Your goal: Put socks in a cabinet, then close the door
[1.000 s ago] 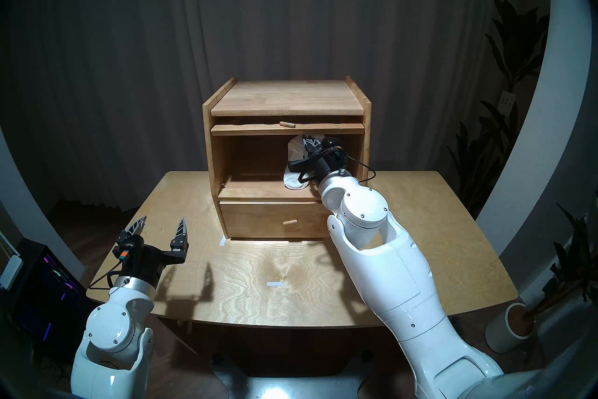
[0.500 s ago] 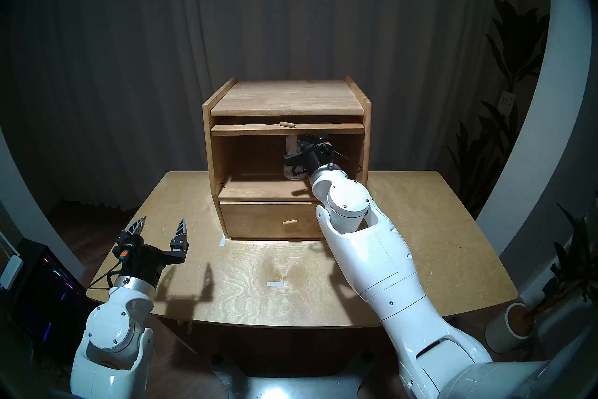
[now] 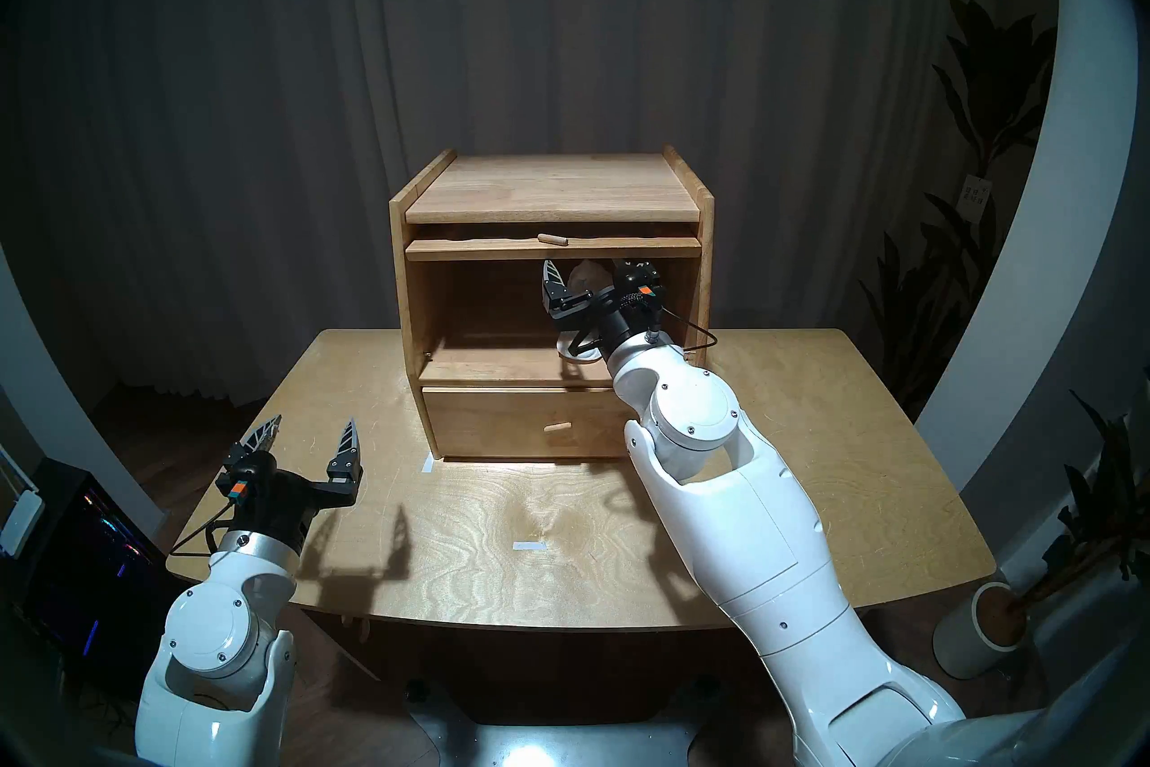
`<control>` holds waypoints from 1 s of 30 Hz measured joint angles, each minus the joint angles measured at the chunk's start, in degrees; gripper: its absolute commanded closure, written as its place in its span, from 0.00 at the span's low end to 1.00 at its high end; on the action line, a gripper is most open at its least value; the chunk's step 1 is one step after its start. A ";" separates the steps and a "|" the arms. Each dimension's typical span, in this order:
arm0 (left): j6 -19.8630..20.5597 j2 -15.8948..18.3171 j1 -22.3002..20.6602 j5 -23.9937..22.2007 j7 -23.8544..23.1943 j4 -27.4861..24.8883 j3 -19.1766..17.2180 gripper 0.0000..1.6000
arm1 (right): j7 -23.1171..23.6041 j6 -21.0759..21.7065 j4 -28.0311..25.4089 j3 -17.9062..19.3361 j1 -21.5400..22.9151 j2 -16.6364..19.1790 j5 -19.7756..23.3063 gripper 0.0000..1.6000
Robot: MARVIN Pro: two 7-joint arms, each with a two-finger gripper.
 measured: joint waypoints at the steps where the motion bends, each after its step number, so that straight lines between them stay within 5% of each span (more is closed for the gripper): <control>1: 0.00 0.01 -0.01 -0.01 0.00 0.01 0.00 0.00 | 0.58 0.00 -0.34 -0.27 -0.22 0.29 0.19 0.00; 8: -0.01 0.09 -0.04 -0.10 0.07 0.20 0.04 0.00 | 7.17 -1.44 -5.18 -2.86 -2.03 2.24 2.13 0.00; 17: -0.01 0.19 -0.07 -0.19 0.14 0.38 0.07 0.00 | 11.60 -3.60 -11.32 -1.17 -2.33 4.28 4.86 0.00; 24: -0.01 0.28 -0.08 -0.28 0.22 0.47 0.11 0.00 | 13.08 -7.17 -16.56 2.85 -2.43 5.79 7.11 0.00; 30: -0.01 0.36 -0.10 -0.36 0.29 0.56 0.14 0.00 | 8.00 -10.04 -20.88 8.94 -2.67 7.95 8.77 0.00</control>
